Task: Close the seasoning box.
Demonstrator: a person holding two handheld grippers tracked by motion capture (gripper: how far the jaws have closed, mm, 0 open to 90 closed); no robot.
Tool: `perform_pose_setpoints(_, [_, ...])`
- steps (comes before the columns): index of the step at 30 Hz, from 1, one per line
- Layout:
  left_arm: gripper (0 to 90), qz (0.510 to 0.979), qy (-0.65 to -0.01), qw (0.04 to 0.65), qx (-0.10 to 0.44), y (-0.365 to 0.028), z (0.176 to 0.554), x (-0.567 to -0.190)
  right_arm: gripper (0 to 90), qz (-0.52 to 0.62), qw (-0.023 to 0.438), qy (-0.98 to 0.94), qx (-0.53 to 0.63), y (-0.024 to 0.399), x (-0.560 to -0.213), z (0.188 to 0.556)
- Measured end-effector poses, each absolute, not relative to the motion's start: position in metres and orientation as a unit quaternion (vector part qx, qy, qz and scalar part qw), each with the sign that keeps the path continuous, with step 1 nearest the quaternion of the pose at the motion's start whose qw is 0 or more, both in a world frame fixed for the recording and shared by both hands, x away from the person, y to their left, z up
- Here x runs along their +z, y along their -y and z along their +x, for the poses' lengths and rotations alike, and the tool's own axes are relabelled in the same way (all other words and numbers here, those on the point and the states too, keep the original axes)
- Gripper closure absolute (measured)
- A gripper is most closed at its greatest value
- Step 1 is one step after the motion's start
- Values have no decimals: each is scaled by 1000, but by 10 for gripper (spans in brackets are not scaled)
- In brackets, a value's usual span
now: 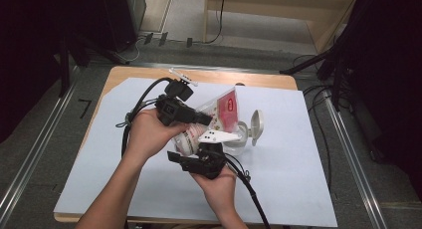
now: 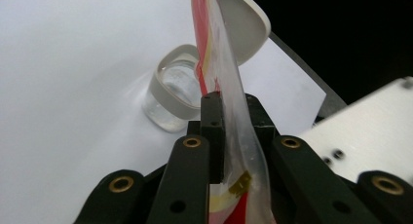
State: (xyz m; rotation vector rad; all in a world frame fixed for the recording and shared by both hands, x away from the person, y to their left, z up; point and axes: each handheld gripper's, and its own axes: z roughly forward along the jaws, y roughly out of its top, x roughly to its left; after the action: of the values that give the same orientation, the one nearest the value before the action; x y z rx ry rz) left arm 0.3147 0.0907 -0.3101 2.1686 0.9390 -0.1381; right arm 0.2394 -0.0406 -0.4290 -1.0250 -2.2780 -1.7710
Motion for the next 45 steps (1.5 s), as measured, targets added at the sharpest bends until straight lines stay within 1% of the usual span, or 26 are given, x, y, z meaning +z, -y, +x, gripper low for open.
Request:
perform_pose_setpoints(1, [833, 848, -369, 376, -51, -91, 316, -311, 553, -337, 44, 747, -572, 39, -428, 239])
perform_pose_setpoints(3, [827, 851, -361, 379, -41, -88, 316, -312, 613, -339, 42, 753, -562, 37, -427, 239])
perform_pose_setpoints(6, [803, 849, -351, 393, -41, -85, 317, -313, 620, -343, 50, 748, -567, 36, -428, 240])
perform_pose_setpoints(9, [790, 841, -352, 406, -63, -85, 322, -314, 621, -346, 48, 743, -571, 38, -426, 240])
perform_pose_setpoints(15, [795, 845, -366, 379, -88, -82, 331, -313, 619, -335, 46, 743, -577, 39, -426, 241])
perform_pose_setpoints(19, [797, 847, -366, 371, -108, -78, 339, -310, 619, -334, 41, 744, -578, 40, -423, 244])
perform_pose_setpoints(22, [786, 853, -362, 356, -120, -75, 346, -309, 617, -334, 47, 741, -581, 40, -423, 246])
perform_pose_setpoints(27, [795, 854, -359, 360, -108, -74, 346, -306, 582, -327, 42, 745, -580, 39, -421, 248])
perform_pose_setpoints(28, [798, 855, -359, 360, -102, -74, 346, -305, 589, -324, 37, 747, -579, 38, -420, 248])
perform_pose_setpoints(29, [798, 855, -361, 361, -97, -75, 346, -304, 620, -325, 34, 748, -578, 37, -420, 249])
perform_pose_setpoints(31, [794, 854, -360, 364, -92, -75, 345, -302, 625, -325, 36, 746, -580, 36, -419, 251])
perform_pose_setpoints(39, [770, 856, -357, 365, -78, -71, 346, -301, 628, -326, 47, 728, -601, 36, -420, 255])
perform_pose_setpoints(45, [764, 867, -347, 347, -90, -66, 352, -298, 627, -327, 44, 728, -601, 37, -418, 255])
